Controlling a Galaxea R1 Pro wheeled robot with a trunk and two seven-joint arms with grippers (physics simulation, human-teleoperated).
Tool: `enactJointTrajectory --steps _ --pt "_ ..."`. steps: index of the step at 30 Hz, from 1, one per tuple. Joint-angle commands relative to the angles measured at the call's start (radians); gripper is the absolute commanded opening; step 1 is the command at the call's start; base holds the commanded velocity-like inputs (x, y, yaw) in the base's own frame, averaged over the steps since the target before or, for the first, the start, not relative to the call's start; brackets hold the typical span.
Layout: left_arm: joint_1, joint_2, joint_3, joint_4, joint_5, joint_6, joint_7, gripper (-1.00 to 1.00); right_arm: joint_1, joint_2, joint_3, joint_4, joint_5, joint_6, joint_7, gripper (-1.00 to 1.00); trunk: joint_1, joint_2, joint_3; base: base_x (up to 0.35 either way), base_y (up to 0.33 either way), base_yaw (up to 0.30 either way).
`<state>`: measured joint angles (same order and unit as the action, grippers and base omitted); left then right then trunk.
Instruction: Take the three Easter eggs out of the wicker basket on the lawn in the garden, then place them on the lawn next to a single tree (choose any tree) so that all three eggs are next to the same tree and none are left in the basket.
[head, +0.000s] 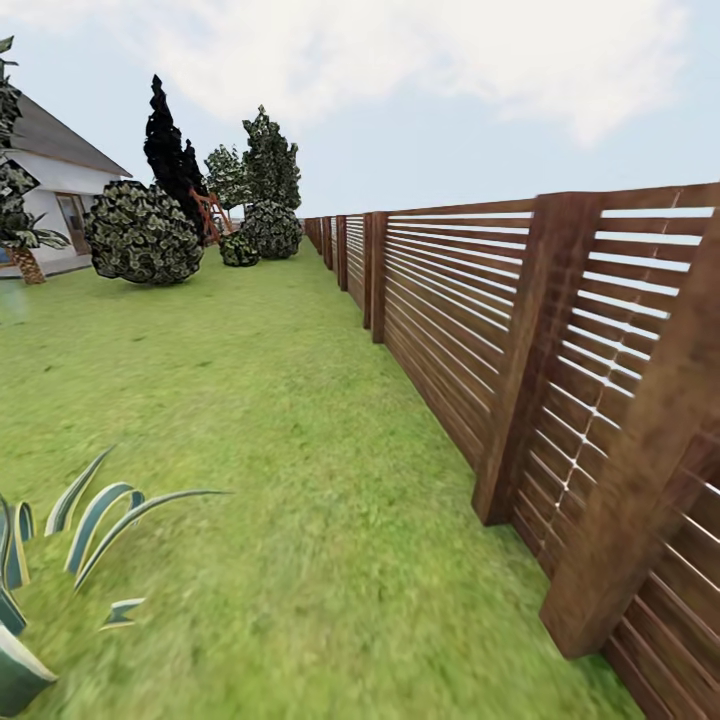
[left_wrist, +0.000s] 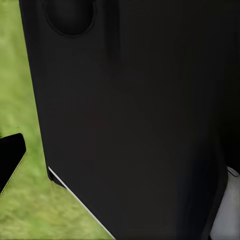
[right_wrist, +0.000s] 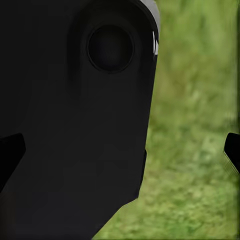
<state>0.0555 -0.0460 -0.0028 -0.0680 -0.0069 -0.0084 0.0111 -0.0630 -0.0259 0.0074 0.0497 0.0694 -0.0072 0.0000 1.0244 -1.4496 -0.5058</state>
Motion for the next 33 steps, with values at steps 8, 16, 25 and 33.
enactJointTrajectory --steps 8,16,25,33 --pt "0.000 0.000 0.000 -0.001 -0.001 -0.001 0.001 1.00 -0.001 0.000 0.000 0.002 0.007 -0.001 0.000 1.00 0.001 0.000 -0.001 0.335 0.000 0.000" --pt "0.001 0.000 0.000 -0.001 -0.001 -0.001 0.001 1.00 -0.001 0.000 0.000 0.002 0.007 -0.001 0.000 1.00 0.001 0.000 -0.001 0.335 0.000 0.000" --pt "0.000 0.000 0.000 -0.001 -0.001 -0.001 0.001 1.00 -0.001 0.000 -0.001 0.002 0.007 -0.002 0.000 1.00 0.001 0.000 -0.001 0.335 0.000 0.000" --pt "0.000 0.000 0.000 -0.001 -0.001 -0.001 0.001 1.00 -0.001 0.000 0.000 0.002 0.007 -0.003 0.000 1.00 0.001 0.000 -0.001 0.335 0.000 0.055"
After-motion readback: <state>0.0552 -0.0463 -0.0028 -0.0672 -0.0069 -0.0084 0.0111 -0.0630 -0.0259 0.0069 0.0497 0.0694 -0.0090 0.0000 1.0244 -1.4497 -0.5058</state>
